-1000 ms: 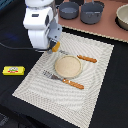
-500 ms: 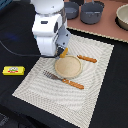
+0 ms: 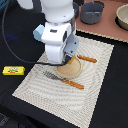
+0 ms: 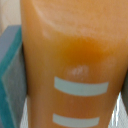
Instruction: Place the bread, butter, and milk from the table onto the serving area.
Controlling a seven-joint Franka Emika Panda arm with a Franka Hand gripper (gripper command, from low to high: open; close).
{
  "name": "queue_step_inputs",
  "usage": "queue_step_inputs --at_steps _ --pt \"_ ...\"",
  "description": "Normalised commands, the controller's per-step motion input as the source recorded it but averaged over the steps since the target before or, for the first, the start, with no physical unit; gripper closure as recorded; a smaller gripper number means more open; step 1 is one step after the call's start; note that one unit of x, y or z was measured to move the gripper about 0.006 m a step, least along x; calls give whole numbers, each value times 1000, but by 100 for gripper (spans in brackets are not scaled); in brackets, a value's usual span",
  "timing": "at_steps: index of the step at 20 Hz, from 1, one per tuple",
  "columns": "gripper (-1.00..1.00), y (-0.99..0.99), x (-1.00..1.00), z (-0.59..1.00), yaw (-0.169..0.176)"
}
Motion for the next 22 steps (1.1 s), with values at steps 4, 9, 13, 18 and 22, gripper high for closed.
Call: queue_step_inputs --at_steps 4,9,13,18,22 --pt "100 -7 892 1 -52" --pt "100 0 622 -12 -42" --pt "-100 76 64 21 3" --pt "-100 95 199 502 2" --pt "-100 -11 174 983 3"
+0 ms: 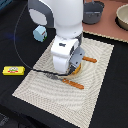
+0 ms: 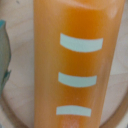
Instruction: Place the bread, butter, and milk from the table onto the serving area.
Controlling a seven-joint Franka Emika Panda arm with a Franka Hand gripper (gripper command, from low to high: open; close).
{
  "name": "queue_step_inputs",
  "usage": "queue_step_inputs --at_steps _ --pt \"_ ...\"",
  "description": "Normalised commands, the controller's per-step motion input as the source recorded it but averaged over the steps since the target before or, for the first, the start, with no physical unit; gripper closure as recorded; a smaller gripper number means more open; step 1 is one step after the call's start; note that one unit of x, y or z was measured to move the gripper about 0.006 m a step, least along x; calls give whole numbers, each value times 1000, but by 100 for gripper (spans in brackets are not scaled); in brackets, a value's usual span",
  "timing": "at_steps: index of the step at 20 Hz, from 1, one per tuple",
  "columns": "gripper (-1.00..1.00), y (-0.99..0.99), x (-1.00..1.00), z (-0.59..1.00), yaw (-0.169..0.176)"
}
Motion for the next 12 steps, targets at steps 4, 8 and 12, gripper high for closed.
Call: queue_step_inputs --at_steps 4,8,12 --pt "-100 -187 -583 815 9" --pt "-100 -139 -856 687 2" --pt "-100 -134 -881 521 0"
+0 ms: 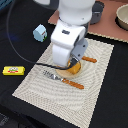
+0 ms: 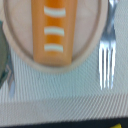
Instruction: Place the bread, butter, and milk from the table onto the serving area.
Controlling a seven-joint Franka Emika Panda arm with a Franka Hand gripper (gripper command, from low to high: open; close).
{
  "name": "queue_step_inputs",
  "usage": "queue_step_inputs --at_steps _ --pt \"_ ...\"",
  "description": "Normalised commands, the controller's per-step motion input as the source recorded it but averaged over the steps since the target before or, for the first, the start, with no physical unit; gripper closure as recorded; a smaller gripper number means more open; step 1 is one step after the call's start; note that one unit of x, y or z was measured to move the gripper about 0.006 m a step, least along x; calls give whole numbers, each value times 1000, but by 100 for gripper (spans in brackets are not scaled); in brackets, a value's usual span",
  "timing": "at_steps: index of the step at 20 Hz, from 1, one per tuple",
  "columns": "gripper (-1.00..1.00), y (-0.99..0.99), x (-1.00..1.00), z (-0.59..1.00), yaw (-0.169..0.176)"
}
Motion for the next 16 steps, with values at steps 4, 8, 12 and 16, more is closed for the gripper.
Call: queue_step_inputs --at_steps 4,8,12,16 --pt "-100 -133 -942 112 -2" --pt "-100 -183 -978 -2 -13" --pt "-100 -251 -978 -23 -8" --pt "-100 -274 -978 -37 -5"
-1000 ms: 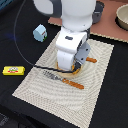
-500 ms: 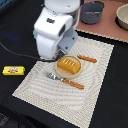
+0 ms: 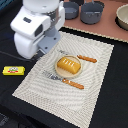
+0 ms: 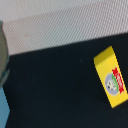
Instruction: Place the bread, butter, and milk from the table onto the serving area.
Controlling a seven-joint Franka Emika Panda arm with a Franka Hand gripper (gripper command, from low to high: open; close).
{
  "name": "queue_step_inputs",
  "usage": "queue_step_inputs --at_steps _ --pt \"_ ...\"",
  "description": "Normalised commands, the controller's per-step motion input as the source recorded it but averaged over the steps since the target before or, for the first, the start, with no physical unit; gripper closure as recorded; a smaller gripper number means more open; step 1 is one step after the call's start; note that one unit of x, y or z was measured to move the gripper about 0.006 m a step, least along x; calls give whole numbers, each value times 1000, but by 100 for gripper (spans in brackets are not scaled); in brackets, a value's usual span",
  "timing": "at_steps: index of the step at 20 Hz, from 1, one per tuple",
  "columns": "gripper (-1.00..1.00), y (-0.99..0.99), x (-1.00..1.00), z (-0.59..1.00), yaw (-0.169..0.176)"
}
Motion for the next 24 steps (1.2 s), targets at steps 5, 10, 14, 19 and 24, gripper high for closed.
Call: queue_step_inputs --at_steps 5,10,14,19,24 --pt "-100 -307 -986 -182 -1" --pt "-100 -287 -982 -410 0" --pt "-100 -156 -764 -455 53" --pt "-100 61 -447 -215 134" --pt "-100 93 -272 -184 150"
